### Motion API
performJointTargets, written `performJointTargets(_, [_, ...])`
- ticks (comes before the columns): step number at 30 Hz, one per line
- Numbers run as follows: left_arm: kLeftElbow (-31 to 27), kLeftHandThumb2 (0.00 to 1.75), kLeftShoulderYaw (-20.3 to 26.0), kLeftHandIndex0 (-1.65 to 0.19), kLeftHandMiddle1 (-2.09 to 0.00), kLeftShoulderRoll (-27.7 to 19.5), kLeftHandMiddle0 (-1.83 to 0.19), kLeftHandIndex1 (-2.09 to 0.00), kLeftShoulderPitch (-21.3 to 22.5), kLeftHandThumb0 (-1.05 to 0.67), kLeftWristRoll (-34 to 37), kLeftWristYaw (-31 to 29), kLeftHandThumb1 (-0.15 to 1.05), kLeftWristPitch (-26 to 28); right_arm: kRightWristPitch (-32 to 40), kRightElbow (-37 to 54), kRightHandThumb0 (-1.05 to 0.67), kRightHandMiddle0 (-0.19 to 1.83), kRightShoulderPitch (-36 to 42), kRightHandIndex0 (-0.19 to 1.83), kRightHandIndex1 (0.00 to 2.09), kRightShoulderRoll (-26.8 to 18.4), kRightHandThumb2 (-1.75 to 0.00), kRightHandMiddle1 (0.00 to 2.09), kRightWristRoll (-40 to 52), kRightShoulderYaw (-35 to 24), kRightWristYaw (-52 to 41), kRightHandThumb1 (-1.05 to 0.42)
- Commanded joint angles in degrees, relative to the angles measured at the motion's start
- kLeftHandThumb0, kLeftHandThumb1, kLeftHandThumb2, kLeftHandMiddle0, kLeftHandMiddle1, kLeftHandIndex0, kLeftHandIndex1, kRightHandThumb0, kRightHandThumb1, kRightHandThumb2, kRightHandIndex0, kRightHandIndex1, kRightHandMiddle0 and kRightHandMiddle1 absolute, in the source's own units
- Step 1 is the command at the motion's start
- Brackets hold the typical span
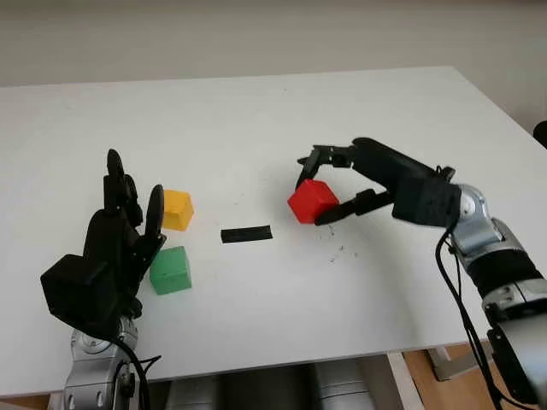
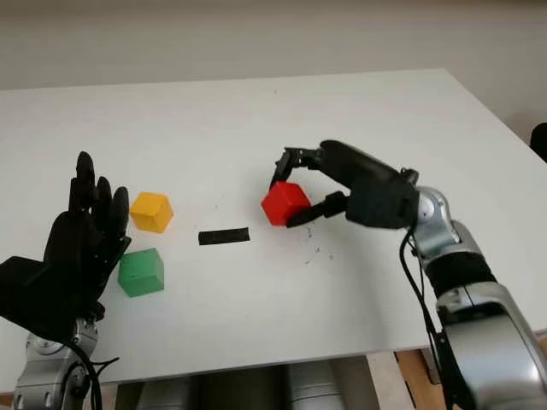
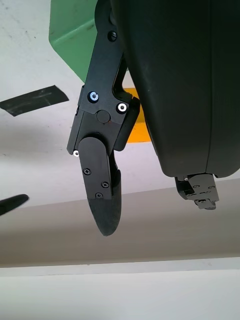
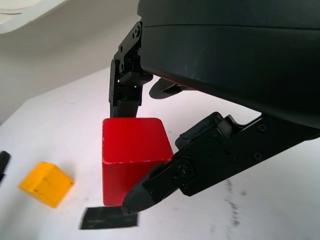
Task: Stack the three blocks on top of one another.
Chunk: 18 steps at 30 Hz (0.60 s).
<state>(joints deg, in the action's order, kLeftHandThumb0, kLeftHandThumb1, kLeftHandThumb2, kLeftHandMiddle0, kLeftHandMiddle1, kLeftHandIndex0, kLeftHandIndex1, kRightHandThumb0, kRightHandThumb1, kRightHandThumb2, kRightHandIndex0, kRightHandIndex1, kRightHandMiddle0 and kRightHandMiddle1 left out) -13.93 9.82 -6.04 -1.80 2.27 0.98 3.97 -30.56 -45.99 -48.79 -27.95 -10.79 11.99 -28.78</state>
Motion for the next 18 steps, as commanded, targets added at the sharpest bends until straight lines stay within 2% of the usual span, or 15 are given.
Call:
performJointTargets(1, [-1.17, 0.49, -0.45, 0.19, -0.05, 0.22, 0.18, -0.01, 0.87, -0.63, -0.13, 0.16, 1.05, 0.00, 1.57, 0.98, -0.50, 0.53, -1.73, 0.44, 0.11, 2.24, -0.05, 1.43, 0.50, -0.25, -0.35, -0.91])
performJointTargets(5, [-1.13, 0.50, -0.67, 0.19, -0.05, 0.28, 0.18, -0.01, 0.72, -0.64, -0.76, 0.50, 1.05, -0.26, 0.72, 0.03, -0.52, 0.50, -1.97, 0.42, 0.09, 4.49, -0.05, 1.52, -2.04, 0.98, 1.21, -0.91])
performJointTargets(13, [-1.08, 0.51, -0.59, 0.18, -0.05, 0.20, 0.17, -0.02, 0.30, -0.63, -1.53, 1.05, 1.05, -0.54, 1.48, -0.95, -0.45, 0.45, -4.19, 0.35, 0.05, 7.40, -0.06, 1.52, -6.92, 3.89, 1.73, -0.92])
performJointTargets(18, [-0.84, 0.51, -0.47, 0.18, -0.06, 0.23, 0.17, -0.01, 0.36, -0.65, -1.37, 1.07, 1.05, -0.71, 1.24, -3.12, -0.48, 0.46, -7.25, 0.35, 0.05, 9.43, -0.06, 1.56, -9.52, 5.78, 1.83, -0.92])
